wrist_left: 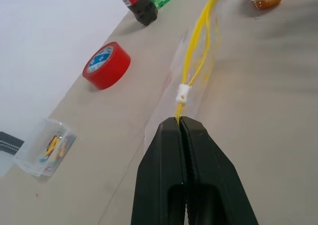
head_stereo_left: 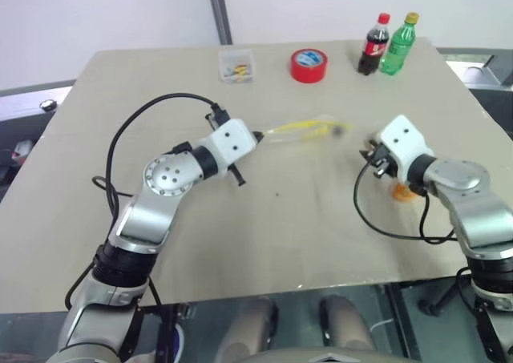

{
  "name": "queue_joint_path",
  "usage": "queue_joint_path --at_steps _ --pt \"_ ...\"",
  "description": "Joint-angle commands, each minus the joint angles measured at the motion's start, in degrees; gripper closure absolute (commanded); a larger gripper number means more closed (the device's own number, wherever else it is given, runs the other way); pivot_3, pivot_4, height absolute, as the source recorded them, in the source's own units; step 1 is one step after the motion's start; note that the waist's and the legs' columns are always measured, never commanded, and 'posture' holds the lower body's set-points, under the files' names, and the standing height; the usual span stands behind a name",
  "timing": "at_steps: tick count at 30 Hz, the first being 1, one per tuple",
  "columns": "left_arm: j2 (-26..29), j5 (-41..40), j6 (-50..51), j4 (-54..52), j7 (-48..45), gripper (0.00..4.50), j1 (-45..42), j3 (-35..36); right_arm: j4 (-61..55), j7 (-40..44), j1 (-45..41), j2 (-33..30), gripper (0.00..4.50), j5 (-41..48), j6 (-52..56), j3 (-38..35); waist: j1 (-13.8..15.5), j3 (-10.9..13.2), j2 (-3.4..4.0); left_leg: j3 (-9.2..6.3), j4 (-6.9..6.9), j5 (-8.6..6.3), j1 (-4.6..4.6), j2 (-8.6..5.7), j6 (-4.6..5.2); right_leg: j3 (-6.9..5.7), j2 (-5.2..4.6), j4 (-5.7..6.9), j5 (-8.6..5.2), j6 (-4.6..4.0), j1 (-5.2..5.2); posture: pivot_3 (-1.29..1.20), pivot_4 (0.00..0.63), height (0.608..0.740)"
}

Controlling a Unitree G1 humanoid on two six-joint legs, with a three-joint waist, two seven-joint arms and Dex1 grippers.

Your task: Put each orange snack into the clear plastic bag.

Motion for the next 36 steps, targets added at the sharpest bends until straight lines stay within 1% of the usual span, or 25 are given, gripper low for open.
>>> queue_joint_path --at_steps 1,3,6,9,11,19,25,27,29,33,34,36 --pt "-0.46 0.68 -1.24 -0.73 0.80 4.50 -0.98 1.15 -5.18 -2.33 -3.92 7.03 4.46 6.89 6.75 -2.22 -0.23 0.00 0.00 0.01 0.00 0.00 0.02 0.01 0.00 0.02 0.00 0.03 0.00 0.00 -0.01 0.00 0.150 0.713" --pt "-0.70 0.90 -1.40 -0.66 0.74 4.50 -1.05 1.02 -5.33 -4.66 -5.98 11.54 4.46 8.12 9.26 -0.47 -0.17 0.00 0.01 0.01 0.00 0.00 0.03 0.07 -0.01 0.02 0.00 0.06 0.00 0.00 -0.01 0.00 0.150 0.713" --pt "-1.09 1.22 -1.43 -0.99 0.55 4.50 -1.04 0.86 -2.78 -9.21 -8.68 18.55 4.46 8.44 10.22 1.77 -0.05 0.00 0.01 0.00 0.00 0.00 0.02 0.04 -0.01 0.01 0.02 0.05 0.00 -0.01 -0.02 0.00 0.150 0.713" --pt "-1.24 1.36 -1.31 -1.62 0.48 4.50 -0.66 0.84 0.79 -13.92 -10.28 25.18 4.46 8.84 9.24 0.83 0.05 0.00 0.01 -0.01 0.00 0.00 0.01 -0.02 -0.01 0.00 0.00 0.03 0.00 -0.01 -0.02 0.00 0.150 0.713" --pt "-1.23 1.45 -1.18 -2.41 0.48 4.50 -0.13 0.88 2.46 -16.10 -10.68 27.88 4.46 8.97 8.62 0.48 -0.04 -0.01 0.02 -0.03 0.00 0.00 0.01 -0.02 -0.01 -0.02 0.01 0.02 0.00 -0.01 -0.02 0.00 0.150 0.713" --pt "-1.35 1.40 -0.72 -3.52 0.30 4.50 0.51 1.01 6.99 -19.13 -11.50 31.79 4.46 10.00 6.96 0.71 -0.21 -0.01 0.04 -0.03 0.00 0.01 0.01 -0.01 -0.01 -0.01 0.04 0.06 0.00 -0.01 -0.04 0.00 0.150 0.713" --pt "-1.28 1.47 -1.00 -3.98 0.04 4.50 0.83 0.76 10.89 -21.96 -12.06 34.64 4.46 10.69 6.34 -0.18 -0.93 -0.01 0.04 -0.02 0.00 0.01 0.02 -0.01 -0.01 0.00 0.05 0.07 0.00 -0.01 -0.05 0.00 0.150 0.713" --pt "-1.39 1.43 -1.01 -3.96 0.01 4.50 0.81 0.67 12.92 -22.81 -11.78 34.83 4.46 10.20 5.46 -0.12 -1.05 -0.01 0.04 -0.02 0.00 0.01 0.02 -0.01 -0.01 0.00 0.05 0.07 0.00 -0.01 -0.04 0.00 0.150 0.713" --pt "-1.54 1.15 -1.06 -4.11 -0.16 4.50 1.00 0.60 16.01 -23.96 -11.02 32.40 4.46 6.17 1.67 2.80 -1.24 -0.01 0.05 -0.02 0.00 0.01 0.02 -0.01 -0.01 0.00 0.04 0.07 0.00 -0.01 -0.04 0.00 0.150 0.713" --pt "-0.82 1.23 -1.73 -4.68 -1.14 4.50 2.07 0.33 22.09 -23.44 -9.90 19.77 4.46 -9.34 -14.13 16.86 -1.26 -0.01 0.05 -0.01 0.00 0.01 0.02 -0.05 -0.01 -0.02 0.02 0.06 0.00 -0.01 -0.08 0.00 0.150 0.713" --pt "-0.34 1.56 -2.09 -4.87 -1.31 4.50 2.75 0.38 23.26 -23.07 -9.85 17.41 4.46 -11.86 -18.00 19.11 -1.30 0.00 0.05 0.01 0.00 0.01 0.03 -0.07 -0.01 0.00 0.00 0.04 0.00 0.00 -0.08 0.00 0.150 0.713" --pt "0.11 1.78 -2.49 -5.08 -1.40 4.50 3.62 0.51 24.67 -21.80 -9.98 14.68 4.46 -14.70 -23.28 21.73 -1.69 0.00 0.06 0.01 0.00 0.01 0.02 -0.06 -0.01 0.01 0.01 0.05 0.00 0.00 -0.06 0.00 0.150 0.713"
